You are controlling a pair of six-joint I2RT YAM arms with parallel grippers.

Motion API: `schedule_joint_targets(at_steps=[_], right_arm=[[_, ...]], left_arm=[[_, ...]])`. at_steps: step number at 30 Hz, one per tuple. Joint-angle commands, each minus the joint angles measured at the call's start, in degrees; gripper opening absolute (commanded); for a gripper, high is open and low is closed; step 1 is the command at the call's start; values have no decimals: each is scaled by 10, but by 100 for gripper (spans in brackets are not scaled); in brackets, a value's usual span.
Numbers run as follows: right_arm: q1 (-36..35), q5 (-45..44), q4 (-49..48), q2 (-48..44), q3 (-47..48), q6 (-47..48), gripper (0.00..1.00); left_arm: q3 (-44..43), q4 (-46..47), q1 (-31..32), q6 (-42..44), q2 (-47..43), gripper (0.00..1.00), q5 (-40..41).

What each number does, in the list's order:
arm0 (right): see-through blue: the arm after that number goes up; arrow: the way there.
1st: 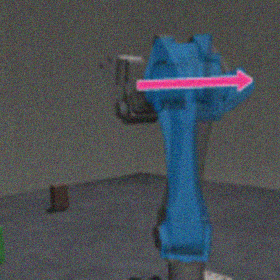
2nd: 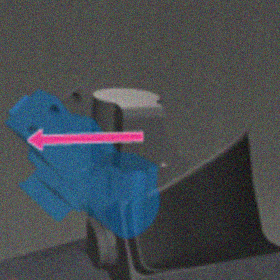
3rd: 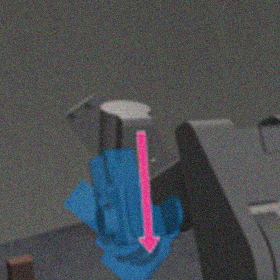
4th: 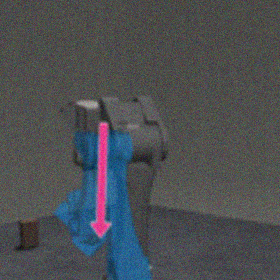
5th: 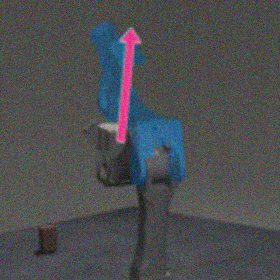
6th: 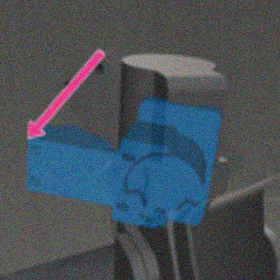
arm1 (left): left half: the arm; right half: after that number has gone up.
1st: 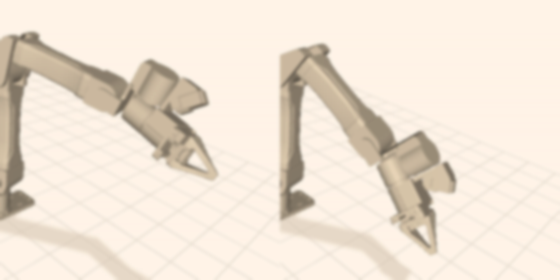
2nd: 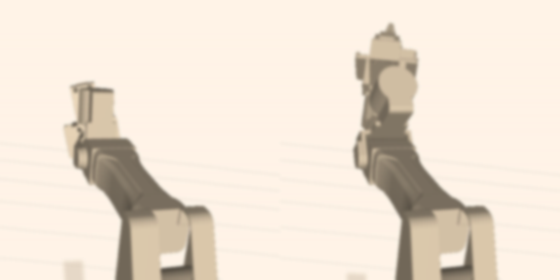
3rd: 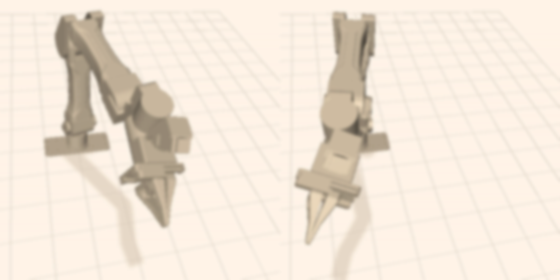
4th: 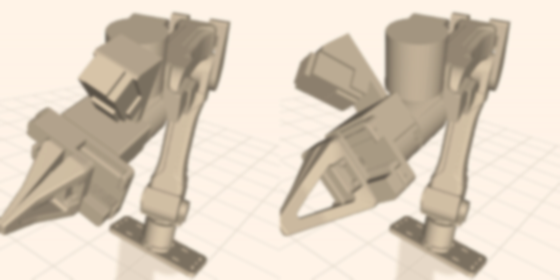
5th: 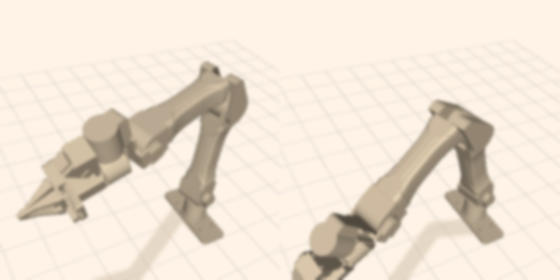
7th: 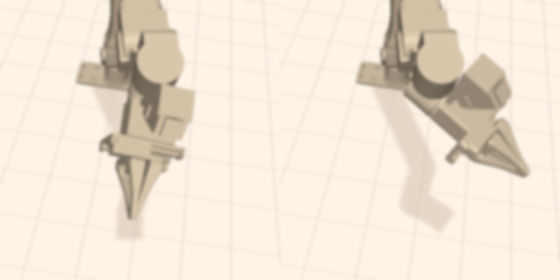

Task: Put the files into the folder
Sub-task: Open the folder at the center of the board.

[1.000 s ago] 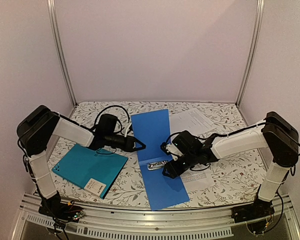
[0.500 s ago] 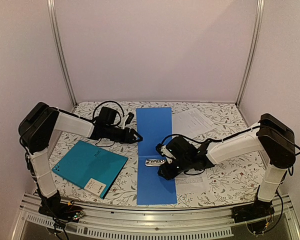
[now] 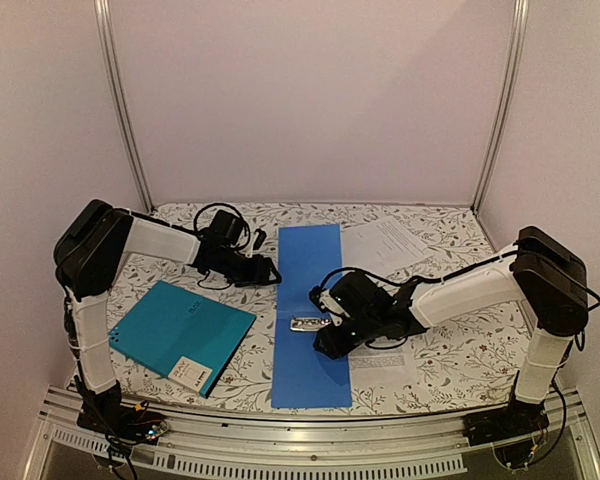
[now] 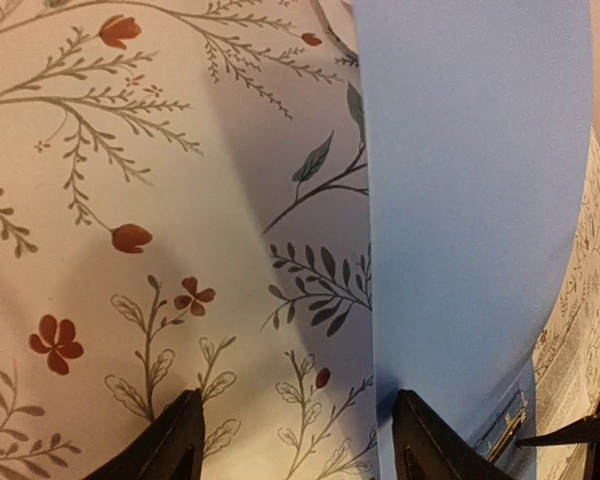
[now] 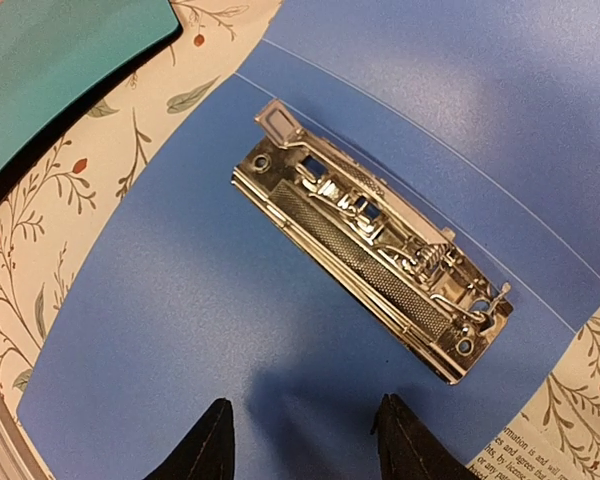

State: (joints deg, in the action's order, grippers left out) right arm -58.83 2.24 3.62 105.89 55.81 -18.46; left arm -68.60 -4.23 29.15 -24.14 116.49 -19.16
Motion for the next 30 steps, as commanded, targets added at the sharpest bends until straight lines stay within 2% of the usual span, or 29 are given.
schedule_joint_targets(at_steps=[1,12,18,30], right_arm=[[-5,32,74,26,0,25,50],[-1,28,115,-4,48,43,52],[22,61,127,-28,80,45,53],[54,61,138,-33,137,85,62]], left_arm=[[0,-50,11,-2,28,64,55],[36,-5,30,22,-13,61,72],[49,12,33,43,-41,62,63],[57,32,50,68,-59,61,60]])
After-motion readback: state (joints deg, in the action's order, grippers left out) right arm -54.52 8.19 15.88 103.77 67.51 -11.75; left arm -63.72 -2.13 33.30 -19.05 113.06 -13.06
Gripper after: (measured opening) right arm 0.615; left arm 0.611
